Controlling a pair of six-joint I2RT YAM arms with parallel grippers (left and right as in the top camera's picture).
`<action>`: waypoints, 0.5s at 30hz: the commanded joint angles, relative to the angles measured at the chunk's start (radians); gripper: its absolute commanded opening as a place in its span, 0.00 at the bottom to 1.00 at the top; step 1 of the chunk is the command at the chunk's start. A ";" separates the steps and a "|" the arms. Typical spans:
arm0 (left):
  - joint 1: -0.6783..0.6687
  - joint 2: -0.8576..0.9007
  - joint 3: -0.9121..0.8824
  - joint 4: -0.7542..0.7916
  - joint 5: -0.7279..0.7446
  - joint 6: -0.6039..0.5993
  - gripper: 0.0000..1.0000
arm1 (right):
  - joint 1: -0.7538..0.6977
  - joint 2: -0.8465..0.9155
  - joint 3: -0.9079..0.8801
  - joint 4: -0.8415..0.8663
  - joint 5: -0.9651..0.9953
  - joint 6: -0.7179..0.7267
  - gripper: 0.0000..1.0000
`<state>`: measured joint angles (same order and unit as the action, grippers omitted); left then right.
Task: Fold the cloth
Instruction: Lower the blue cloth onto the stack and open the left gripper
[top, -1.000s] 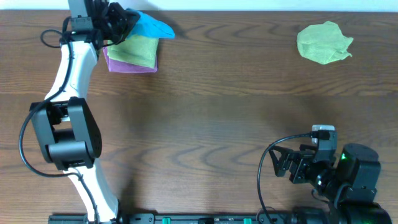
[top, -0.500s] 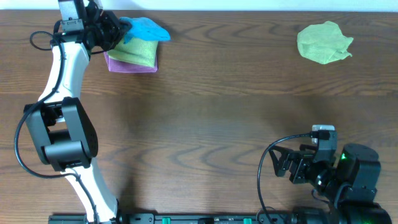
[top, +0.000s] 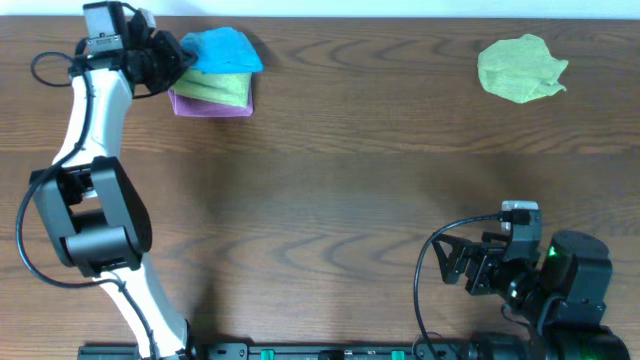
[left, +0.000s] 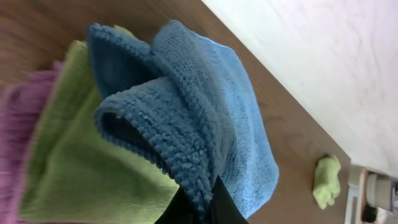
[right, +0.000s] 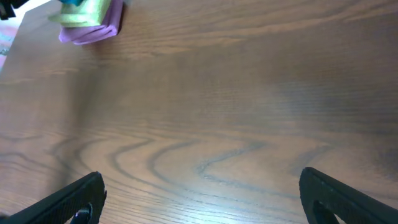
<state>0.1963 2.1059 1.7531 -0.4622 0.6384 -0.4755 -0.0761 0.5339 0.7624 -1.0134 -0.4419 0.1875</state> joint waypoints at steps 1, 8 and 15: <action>0.013 0.013 0.029 -0.009 -0.029 0.051 0.06 | -0.008 -0.005 -0.003 -0.001 -0.010 0.014 0.99; 0.013 0.013 0.029 -0.059 -0.047 0.114 0.06 | -0.008 -0.005 -0.003 -0.001 -0.010 0.014 0.99; 0.013 0.013 0.029 -0.139 -0.106 0.192 0.05 | -0.008 -0.005 -0.003 -0.001 -0.010 0.014 0.99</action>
<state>0.2066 2.1059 1.7538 -0.5785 0.5888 -0.3519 -0.0761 0.5339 0.7624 -1.0134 -0.4419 0.1875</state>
